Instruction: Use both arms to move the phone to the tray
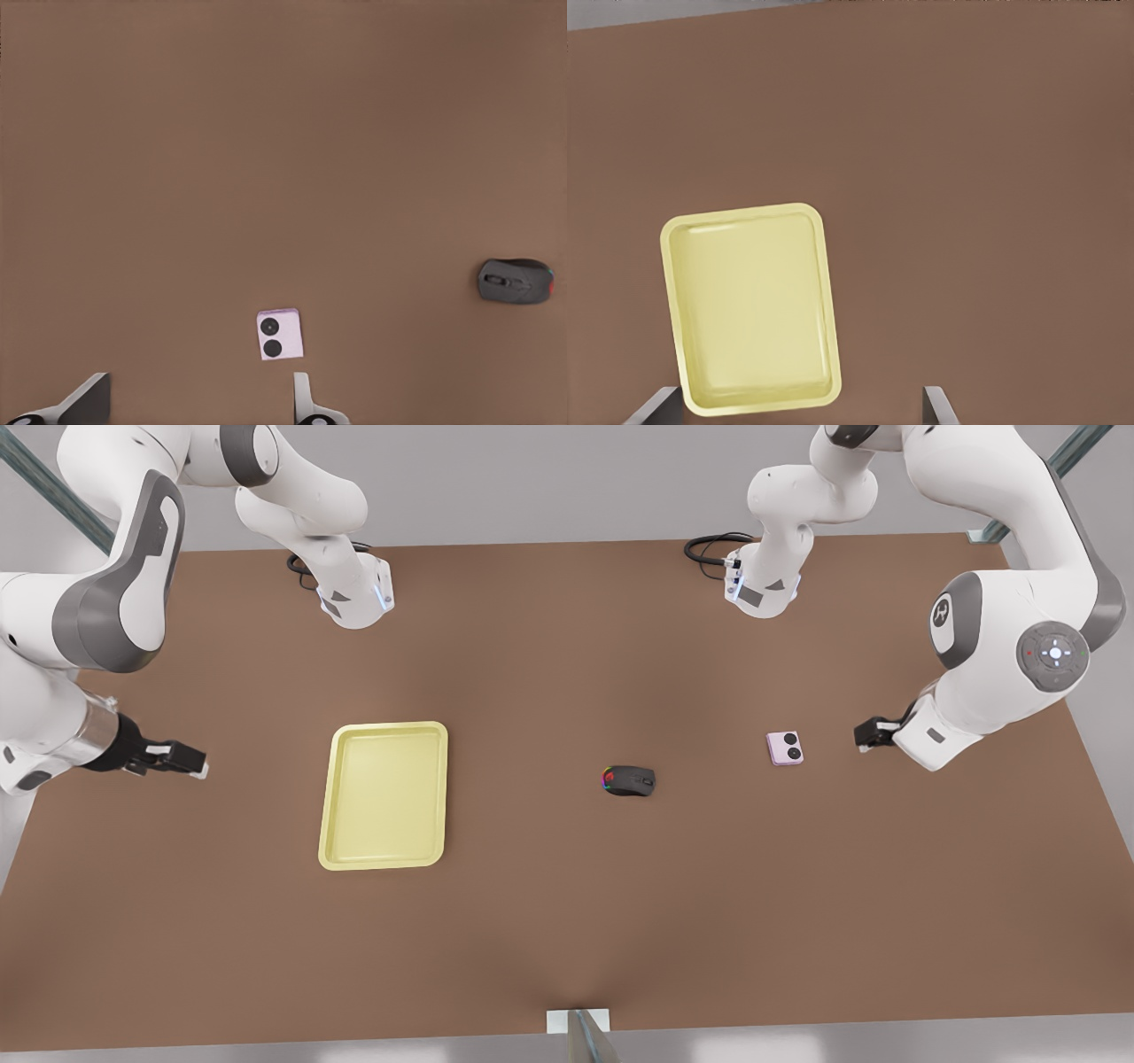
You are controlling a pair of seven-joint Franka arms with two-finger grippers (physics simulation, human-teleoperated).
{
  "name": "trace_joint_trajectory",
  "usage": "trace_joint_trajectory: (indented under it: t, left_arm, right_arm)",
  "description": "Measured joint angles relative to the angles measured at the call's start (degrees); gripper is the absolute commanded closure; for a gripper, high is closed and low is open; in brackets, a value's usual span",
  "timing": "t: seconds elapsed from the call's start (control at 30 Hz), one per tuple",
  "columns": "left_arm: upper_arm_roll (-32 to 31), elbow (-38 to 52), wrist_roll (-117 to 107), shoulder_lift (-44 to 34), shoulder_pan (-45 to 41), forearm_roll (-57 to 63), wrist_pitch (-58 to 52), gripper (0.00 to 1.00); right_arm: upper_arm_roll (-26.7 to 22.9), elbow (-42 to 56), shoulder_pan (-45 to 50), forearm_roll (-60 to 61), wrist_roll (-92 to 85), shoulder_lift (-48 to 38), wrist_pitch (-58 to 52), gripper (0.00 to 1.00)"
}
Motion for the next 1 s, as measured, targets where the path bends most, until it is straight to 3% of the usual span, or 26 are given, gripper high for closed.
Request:
trace_joint_trajectory:
  t: [0.07, 0.2, 0.37, 0.53, 0.77, 1.0]
  left_arm:
    - [0.0, -1.6, 0.0, 0.0, -0.1, -0.1, 1.0, 0.00]
    - [-0.2, -24.2, -1.5, -5.2, -0.5, -1.4, 10.1, 0.00]
    - [0.7, -44.6, -3.8, -7.5, -0.6, -4.6, 28.3, 0.00]
    - [0.7, -57.2, -6.0, -5.9, -0.1, -5.7, 47.2, 0.00]
    - [0.7, -64.1, -8.4, -3.5, -0.4, -6.0, 63.6, 0.00]
    - [0.7, -65.0, -8.6, -0.9, -0.4, -5.5, 69.4, 0.00]
  right_arm:
    - [0.0, 0.0, 0.0, 0.0, 0.1, 0.0, 0.7, 0.00]
    - [0.0, 0.0, 0.1, 0.0, 0.2, 0.0, 1.5, 0.00]
    - [0.0, 0.0, 0.0, 0.0, 0.3, 0.0, 2.0, 0.00]
    - [0.0, 0.1, 0.1, 0.0, 0.3, 0.1, 2.3, 0.00]
    - [0.0, 0.0, 0.2, 0.1, 0.4, 0.1, 2.4, 0.00]
    - [-0.1, 0.1, -0.2, 0.0, 0.5, 0.1, 2.4, 0.00]
